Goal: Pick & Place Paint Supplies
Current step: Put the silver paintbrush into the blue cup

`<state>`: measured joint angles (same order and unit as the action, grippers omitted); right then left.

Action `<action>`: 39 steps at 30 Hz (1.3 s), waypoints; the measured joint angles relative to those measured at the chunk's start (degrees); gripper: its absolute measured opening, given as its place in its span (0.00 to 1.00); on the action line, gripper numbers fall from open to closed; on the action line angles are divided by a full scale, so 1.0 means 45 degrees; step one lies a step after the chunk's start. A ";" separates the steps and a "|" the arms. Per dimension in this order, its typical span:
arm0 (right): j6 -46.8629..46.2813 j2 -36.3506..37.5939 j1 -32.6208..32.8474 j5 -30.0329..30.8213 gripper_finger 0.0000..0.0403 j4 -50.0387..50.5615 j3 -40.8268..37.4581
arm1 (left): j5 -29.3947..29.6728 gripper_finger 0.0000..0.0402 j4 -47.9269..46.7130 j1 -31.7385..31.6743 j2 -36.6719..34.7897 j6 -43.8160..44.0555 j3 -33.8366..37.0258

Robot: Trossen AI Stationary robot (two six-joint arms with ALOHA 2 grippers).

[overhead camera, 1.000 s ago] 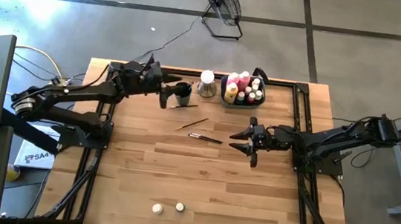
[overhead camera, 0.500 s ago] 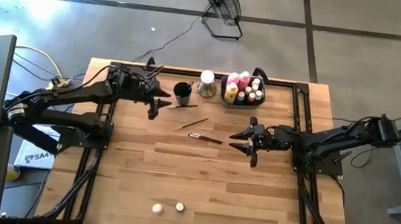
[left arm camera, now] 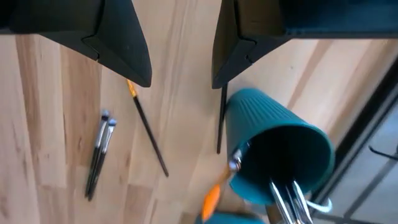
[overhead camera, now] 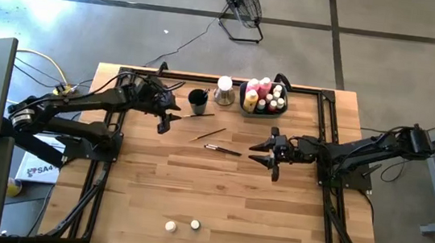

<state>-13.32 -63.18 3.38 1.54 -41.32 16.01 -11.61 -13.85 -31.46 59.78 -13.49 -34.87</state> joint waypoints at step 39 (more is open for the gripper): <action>0.0253 0.0000 0.0000 0.0330 0.33 -0.0005 0.0000 | 0.2460 0.41 0.2818 -0.0228 0.5530 -0.0046 0.0000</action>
<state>-12.19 -63.18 3.38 3.03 -41.34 16.01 -0.54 -1.17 -32.49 84.66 -13.70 -34.87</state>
